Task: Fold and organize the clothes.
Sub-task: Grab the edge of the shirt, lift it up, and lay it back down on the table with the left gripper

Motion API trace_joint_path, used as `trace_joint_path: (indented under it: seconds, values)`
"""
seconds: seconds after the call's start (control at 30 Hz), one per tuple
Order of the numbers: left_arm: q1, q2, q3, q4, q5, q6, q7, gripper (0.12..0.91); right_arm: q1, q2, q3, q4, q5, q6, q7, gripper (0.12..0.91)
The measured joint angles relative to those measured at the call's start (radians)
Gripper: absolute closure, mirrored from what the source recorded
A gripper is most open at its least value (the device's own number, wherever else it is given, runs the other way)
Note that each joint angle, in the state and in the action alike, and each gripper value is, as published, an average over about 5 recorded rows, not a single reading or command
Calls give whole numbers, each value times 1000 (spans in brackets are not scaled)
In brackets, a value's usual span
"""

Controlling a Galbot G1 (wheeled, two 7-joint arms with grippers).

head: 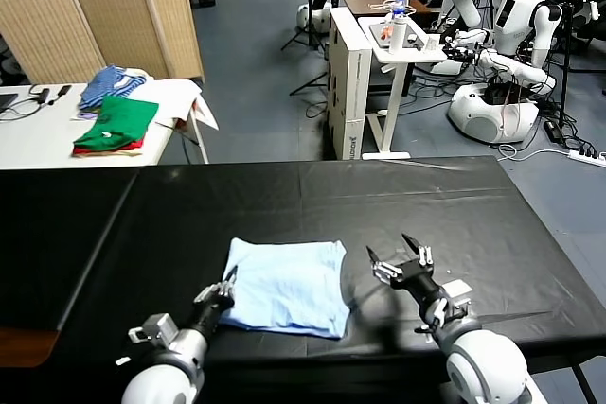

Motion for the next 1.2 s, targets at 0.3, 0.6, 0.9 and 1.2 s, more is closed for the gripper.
trace_joint_path:
  seconds: [0.3, 0.6, 0.9, 1.2]
  values:
    - [48, 176, -126, -41, 121, 13, 2, 850, 5, 13, -10, -16, -14, 4, -4, 118]
    - [164, 383, -388, -86, 98, -7, 32, 850, 16, 27, -26, -39, -16, 17, -6, 118]
    - [248, 402, -525, -188, 80, 56, -40, 850, 5, 33, -33, -41, -29, 22, -7, 118]
    - [113, 240, -264, -280, -47, 136, -110, 850, -35, 39, -3, -13, -54, 21, -7, 118]
